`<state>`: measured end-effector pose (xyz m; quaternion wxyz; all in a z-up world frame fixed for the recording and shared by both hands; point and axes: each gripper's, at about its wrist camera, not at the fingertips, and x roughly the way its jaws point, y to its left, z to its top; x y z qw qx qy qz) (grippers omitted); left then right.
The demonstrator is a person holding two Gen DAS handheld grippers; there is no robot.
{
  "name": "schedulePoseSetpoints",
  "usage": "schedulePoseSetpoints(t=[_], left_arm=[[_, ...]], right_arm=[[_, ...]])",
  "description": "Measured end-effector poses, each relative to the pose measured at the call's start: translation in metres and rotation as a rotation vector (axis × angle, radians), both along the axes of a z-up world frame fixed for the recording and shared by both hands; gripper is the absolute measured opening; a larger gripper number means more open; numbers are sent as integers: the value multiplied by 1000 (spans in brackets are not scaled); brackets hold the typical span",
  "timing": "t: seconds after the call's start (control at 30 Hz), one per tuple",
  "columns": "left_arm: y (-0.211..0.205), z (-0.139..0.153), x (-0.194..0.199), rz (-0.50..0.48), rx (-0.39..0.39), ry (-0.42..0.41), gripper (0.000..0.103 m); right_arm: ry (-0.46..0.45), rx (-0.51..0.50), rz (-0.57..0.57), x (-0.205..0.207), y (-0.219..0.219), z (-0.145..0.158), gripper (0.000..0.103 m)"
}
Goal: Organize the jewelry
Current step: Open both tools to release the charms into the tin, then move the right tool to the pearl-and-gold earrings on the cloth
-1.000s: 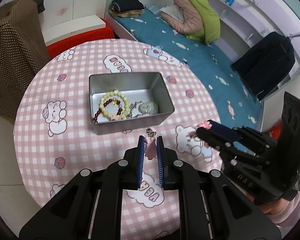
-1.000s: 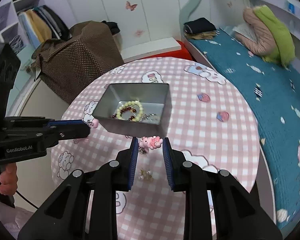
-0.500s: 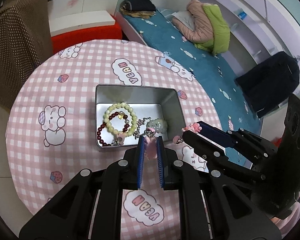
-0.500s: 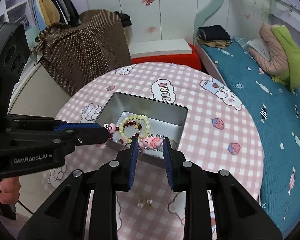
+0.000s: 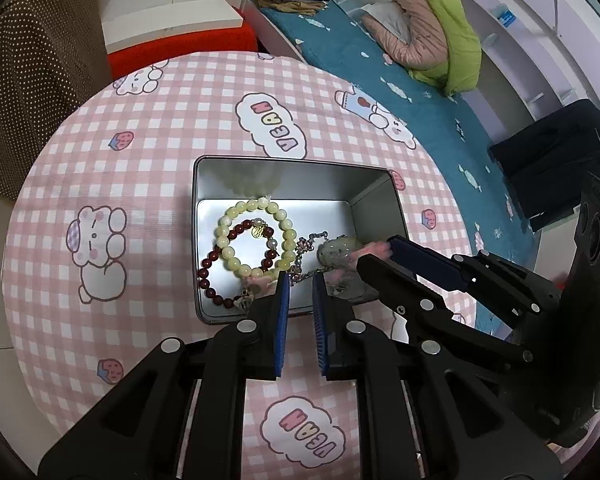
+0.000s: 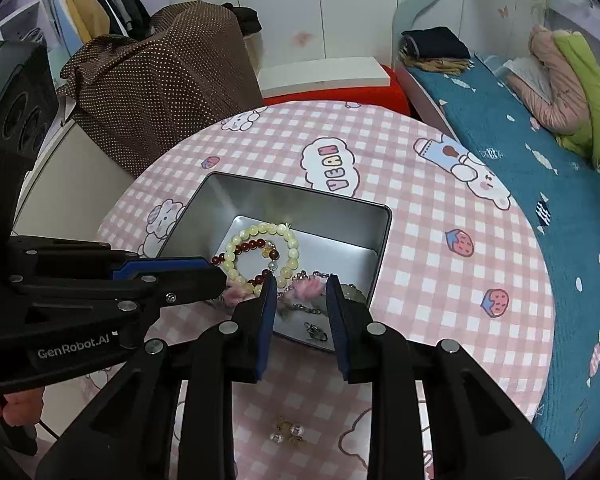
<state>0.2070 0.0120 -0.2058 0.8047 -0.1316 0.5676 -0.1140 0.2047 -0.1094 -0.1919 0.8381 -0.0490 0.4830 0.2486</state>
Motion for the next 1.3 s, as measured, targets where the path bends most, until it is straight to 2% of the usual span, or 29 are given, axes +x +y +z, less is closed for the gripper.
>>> schedulePoseSetpoints(t=[0.13, 0.2, 0.27, 0.4, 0.47, 0.87, 1.13, 1.3], left_arm=[[-2, 0, 0, -1, 6, 1, 13], [-3, 1, 0, -2, 11, 0, 13], [-4, 2, 0, -2, 23, 2, 14], [-8, 8, -4, -12, 43, -17, 32], [-9, 11, -6, -15, 51, -24, 37], [-14, 24, -24, -43, 72, -51, 39], [-16, 26, -52, -86, 63, -58, 47], [-18, 12, -66, -101, 76, -9, 47]], right_arm=[[-7, 1, -12, 1, -3, 4, 29], [-14, 3, -23, 2, -7, 7, 38], [-22, 5, -41, 2, -12, 10, 43], [-38, 5, -85, 1, -24, 17, 51], [-42, 6, -111, -1, -31, 18, 52], [-34, -3, -221, -22, -63, 18, 60], [28, -27, -218, -49, -67, -5, 60], [71, -30, -182, -65, -61, -22, 60]])
